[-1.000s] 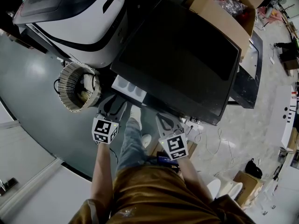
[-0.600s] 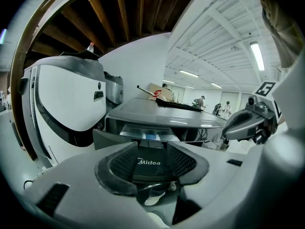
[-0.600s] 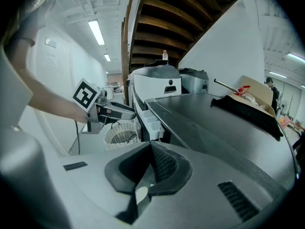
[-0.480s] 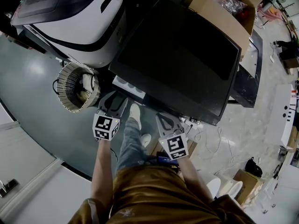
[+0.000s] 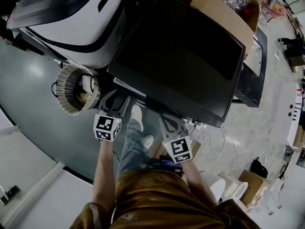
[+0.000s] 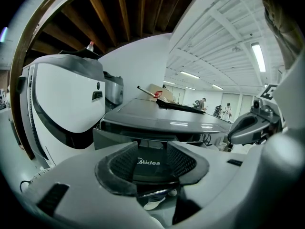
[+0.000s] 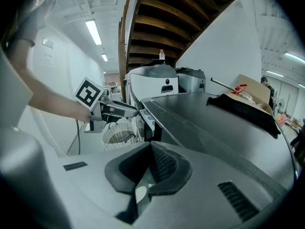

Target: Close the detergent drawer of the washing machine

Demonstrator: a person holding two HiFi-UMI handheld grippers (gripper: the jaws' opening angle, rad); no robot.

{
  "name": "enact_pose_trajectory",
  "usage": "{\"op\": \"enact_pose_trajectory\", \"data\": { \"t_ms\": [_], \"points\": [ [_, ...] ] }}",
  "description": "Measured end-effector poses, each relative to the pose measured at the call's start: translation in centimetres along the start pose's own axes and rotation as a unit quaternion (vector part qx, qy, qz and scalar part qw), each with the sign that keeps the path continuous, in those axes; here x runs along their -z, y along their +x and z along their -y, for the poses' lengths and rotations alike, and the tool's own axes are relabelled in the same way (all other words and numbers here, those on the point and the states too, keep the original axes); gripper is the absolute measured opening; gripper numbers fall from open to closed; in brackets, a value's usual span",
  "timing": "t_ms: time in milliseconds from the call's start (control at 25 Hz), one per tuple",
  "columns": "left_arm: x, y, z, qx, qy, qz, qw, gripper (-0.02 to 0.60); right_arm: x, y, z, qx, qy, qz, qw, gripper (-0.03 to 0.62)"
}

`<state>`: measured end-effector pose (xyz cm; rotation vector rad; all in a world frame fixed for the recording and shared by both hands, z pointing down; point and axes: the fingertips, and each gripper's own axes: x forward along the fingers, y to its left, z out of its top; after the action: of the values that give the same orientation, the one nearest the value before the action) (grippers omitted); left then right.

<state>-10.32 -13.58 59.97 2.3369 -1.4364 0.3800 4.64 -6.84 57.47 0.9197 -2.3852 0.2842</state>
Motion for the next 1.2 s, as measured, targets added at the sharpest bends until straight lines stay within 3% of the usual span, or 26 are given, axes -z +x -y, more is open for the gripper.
{"op": "enact_pose_trajectory", "data": {
  "t_ms": [880, 1200],
  "points": [
    [-0.9, 1.7, -0.4, 0.01, -0.01, 0.013, 0.9998, 0.195, 0.4, 0.1, 0.4, 0.008, 0.007, -0.006, 1.0, 0.012],
    [-0.8, 2.1, -0.5, 0.005, -0.037, 0.024, 0.999, 0.202, 0.3, -0.4, 0.3, 0.015, 0.007, -0.003, 1.0, 0.012]
  ]
}}
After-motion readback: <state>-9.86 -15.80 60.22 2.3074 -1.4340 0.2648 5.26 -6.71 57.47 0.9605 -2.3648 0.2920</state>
